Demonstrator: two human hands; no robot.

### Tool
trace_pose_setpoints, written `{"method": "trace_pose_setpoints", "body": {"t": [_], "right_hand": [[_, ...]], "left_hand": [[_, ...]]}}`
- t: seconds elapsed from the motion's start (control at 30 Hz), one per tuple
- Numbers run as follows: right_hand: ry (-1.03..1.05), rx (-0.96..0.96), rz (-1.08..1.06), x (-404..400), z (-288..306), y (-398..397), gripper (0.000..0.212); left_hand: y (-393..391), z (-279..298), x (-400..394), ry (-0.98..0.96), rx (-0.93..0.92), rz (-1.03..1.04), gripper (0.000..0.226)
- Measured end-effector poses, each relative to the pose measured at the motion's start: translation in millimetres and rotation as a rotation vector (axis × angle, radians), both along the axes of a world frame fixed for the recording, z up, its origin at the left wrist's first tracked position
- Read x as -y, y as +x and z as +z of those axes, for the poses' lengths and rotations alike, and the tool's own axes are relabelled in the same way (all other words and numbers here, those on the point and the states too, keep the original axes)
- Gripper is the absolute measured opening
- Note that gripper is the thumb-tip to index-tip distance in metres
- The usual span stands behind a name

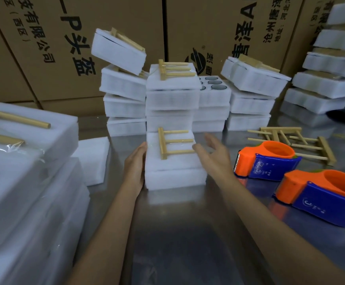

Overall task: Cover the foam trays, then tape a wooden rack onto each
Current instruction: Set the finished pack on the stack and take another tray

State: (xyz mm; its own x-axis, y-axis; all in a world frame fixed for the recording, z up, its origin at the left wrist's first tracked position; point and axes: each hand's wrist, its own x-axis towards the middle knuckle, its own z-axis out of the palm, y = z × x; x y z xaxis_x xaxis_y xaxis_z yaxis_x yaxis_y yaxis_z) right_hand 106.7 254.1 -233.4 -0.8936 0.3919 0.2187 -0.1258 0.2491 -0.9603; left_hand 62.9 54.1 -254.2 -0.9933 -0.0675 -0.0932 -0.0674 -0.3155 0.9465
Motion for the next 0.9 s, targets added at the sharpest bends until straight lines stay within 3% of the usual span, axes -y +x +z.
{"method": "trace_pose_setpoints", "body": {"t": [0.1, 0.27, 0.43, 0.6, 0.9], "right_hand": [[0.123, -0.091, -0.102, -24.6, 35.2, -20.3, 0.044], [0.642, -0.015, -0.135, -65.1, 84.2, -85.9, 0.054], [1.179, 0.214, -0.034, -88.2, 108.2, -157.9, 0.071], [1.284, 0.265, 0.075, -95.8, 114.0, -189.6, 0.067], [1.529, 0.145, -0.11, -88.8, 126.9, -174.4, 0.054]], "left_hand": [[-2.5, -4.1, -1.8, -0.024, -0.03, 0.036, 0.033], [-12.9, -9.8, 0.5, -0.015, -0.04, 0.034, 0.036], [-28.1, -13.4, 3.9, -0.067, -0.073, 0.077, 0.027], [-32.8, -12.6, 6.1, -0.048, -0.044, 0.032, 0.035], [-32.4, -14.9, 7.4, -0.05, -0.04, 0.05, 0.028]]}}
